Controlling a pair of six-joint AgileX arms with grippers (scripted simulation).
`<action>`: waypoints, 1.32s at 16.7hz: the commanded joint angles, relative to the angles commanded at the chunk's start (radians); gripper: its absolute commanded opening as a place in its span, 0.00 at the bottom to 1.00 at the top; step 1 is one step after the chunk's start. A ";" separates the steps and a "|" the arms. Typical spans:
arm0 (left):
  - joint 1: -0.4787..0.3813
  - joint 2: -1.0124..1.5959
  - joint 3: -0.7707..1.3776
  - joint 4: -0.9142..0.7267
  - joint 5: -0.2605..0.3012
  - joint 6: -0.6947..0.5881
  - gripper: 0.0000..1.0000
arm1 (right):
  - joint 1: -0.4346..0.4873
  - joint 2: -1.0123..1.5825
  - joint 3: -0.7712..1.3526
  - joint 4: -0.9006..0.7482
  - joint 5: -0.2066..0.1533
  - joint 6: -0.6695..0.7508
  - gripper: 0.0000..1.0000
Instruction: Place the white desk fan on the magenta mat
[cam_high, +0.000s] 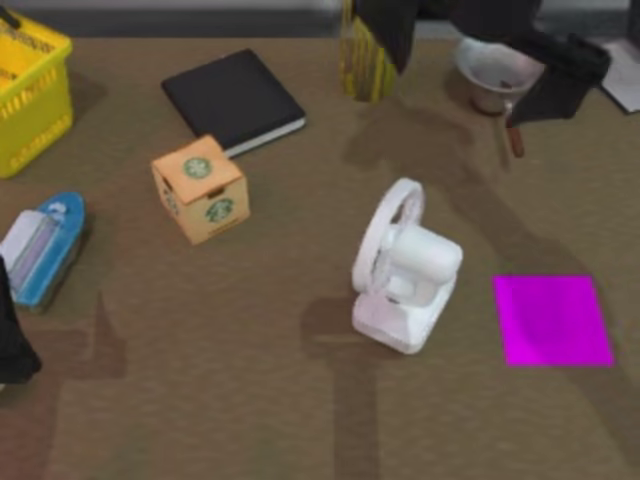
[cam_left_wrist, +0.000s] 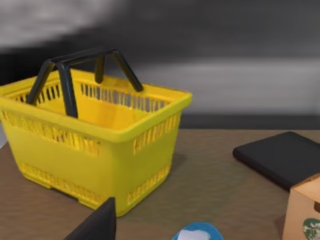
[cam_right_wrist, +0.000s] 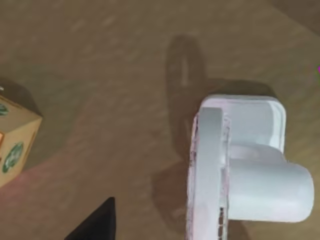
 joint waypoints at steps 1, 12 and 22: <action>0.000 0.000 0.000 0.000 0.000 0.000 1.00 | 0.020 0.043 0.024 -0.026 -0.015 0.020 1.00; 0.000 0.000 0.000 0.000 0.000 0.000 1.00 | 0.090 0.204 0.105 -0.120 -0.071 0.093 1.00; 0.000 0.000 0.000 0.000 0.000 0.000 1.00 | 0.096 0.113 -0.241 0.131 -0.074 0.094 1.00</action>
